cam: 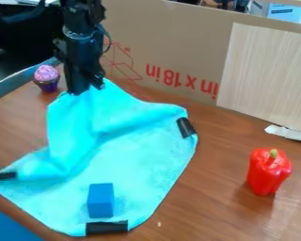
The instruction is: Unfold the cloth from bottom right to top left
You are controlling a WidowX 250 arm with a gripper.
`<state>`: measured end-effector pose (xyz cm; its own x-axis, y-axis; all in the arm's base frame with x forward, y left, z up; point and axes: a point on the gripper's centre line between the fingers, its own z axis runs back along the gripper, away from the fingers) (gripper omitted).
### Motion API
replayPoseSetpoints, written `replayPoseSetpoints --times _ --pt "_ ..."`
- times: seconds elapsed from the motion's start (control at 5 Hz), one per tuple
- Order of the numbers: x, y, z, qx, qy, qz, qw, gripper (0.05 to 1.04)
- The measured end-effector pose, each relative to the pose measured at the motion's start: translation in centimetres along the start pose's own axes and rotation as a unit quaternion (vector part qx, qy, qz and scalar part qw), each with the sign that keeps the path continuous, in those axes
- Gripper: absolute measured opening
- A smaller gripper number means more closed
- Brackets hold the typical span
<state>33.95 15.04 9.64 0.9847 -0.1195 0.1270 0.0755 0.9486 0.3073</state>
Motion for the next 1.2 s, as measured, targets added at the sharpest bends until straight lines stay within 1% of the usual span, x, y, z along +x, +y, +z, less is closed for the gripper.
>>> replayPoseSetpoints --times 0.2,0.4,0.6,0.8,1.0,1.2 --pt "1.8 0.8 -1.1 0.011 -0.012 -0.004 0.9999 0.083" --pt "3.0 1.8 -2.2 0.037 -0.014 -0.037 0.9985 0.083" --pt "3.3 1.9 -2.4 0.041 -0.019 -0.081 0.9957 0.083" --pt "4.2 1.9 -2.5 0.039 -0.034 -0.126 0.9907 0.083" --pt "5.2 2.8 -2.4 0.039 -0.044 -0.152 0.9866 0.083" --pt "5.8 4.0 -2.7 0.028 -0.050 -0.154 0.9864 0.083"
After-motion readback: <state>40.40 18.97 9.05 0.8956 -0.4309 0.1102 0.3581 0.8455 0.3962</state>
